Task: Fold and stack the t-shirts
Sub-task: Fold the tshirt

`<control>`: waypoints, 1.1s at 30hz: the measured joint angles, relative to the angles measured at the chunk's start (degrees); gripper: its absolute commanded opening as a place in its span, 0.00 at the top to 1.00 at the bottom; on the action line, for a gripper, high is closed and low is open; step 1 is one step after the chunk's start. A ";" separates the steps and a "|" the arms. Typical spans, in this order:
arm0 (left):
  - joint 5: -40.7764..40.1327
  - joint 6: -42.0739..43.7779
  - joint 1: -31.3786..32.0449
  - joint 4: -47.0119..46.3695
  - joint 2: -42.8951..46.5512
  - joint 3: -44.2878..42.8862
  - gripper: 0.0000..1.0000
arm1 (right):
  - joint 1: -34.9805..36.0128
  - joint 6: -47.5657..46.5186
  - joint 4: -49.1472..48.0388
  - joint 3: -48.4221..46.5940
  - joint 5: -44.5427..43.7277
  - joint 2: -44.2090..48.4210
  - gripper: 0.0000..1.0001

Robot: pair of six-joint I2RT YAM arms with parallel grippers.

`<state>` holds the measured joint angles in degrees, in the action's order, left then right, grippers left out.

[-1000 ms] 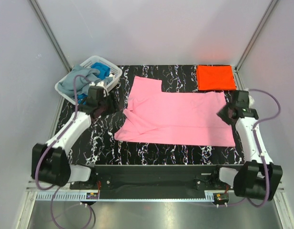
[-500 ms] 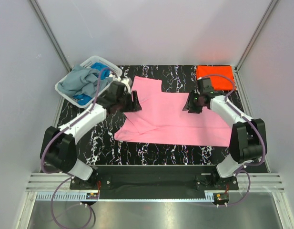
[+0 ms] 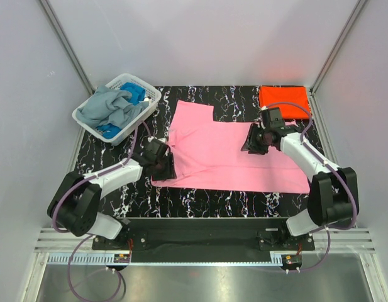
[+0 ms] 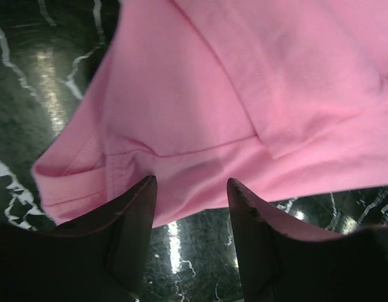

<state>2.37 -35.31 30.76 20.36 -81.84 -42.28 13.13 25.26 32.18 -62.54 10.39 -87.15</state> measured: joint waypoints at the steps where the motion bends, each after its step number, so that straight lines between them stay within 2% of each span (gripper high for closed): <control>1: -1.42 -0.61 0.24 0.44 -0.07 0.00 0.46 | 0.00 -0.02 0.17 0.00 -0.11 0.61 0.57; 6: -6.88 -3.91 2.03 3.21 -0.11 1.44 0.45 | -0.02 0.00 1.84 0.15 -1.79 3.28 0.53; 11: -9.49 -8.33 5.40 4.02 3.67 4.35 0.44 | -0.04 -0.04 4.59 0.24 -4.11 5.25 0.52; 17: -10.43 -13.49 9.46 10.49 9.88 7.28 0.43 | -0.04 -0.13 6.43 0.37 -5.29 6.78 0.51; 25: -15.02 -15.93 9.84 19.80 13.55 6.75 0.37 | 0.02 -1.14 6.14 0.72 -2.67 7.10 0.53; 29: -14.67 -12.33 5.66 21.92 13.66 0.33 0.36 | 4.44 -2.45 4.85 0.72 -1.68 7.04 0.53; 33: -7.43 -6.36 -8.07 17.40 13.51 -5.31 0.37 | 15.02 -4.28 -2.21 1.90 -1.33 6.67 0.56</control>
<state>-5.06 -41.67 22.70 37.76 -68.34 -47.59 28.14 20.97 29.98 -60.64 9.06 -80.49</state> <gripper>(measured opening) 0.635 0.450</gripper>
